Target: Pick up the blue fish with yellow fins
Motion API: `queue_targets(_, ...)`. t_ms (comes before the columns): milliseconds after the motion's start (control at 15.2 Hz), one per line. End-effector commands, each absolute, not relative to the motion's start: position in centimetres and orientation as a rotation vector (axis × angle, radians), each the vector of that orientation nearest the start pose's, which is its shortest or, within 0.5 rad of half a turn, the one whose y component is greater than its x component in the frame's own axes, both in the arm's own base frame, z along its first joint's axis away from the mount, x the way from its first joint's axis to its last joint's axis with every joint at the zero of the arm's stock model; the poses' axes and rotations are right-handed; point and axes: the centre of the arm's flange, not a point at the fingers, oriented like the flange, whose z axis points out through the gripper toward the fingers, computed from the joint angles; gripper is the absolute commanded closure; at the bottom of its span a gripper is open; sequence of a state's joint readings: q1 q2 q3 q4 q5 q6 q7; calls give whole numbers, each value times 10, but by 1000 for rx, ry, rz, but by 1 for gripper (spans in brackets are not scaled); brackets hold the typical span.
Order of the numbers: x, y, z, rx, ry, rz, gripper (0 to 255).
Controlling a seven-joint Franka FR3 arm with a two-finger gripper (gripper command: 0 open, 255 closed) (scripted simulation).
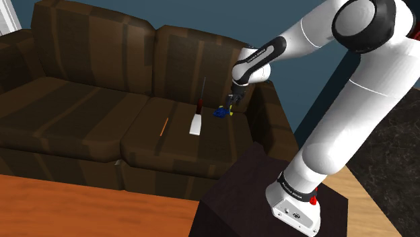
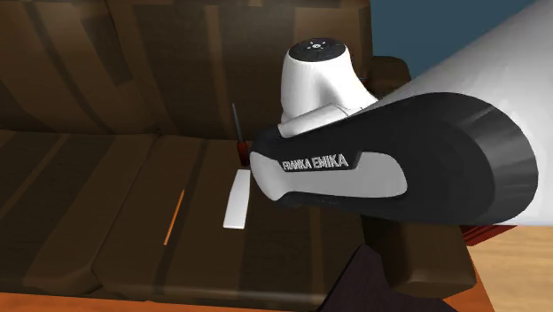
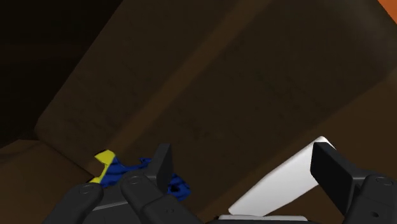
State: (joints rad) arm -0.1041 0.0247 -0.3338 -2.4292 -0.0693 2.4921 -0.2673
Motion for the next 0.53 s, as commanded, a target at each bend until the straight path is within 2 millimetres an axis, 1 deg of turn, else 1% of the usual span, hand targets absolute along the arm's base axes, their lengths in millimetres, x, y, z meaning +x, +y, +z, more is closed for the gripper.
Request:
queue_targets(0,454,-223,283,-3207,189,-40,0)
queue_targets(462,490,-274,218,-3233,205,-67,0)
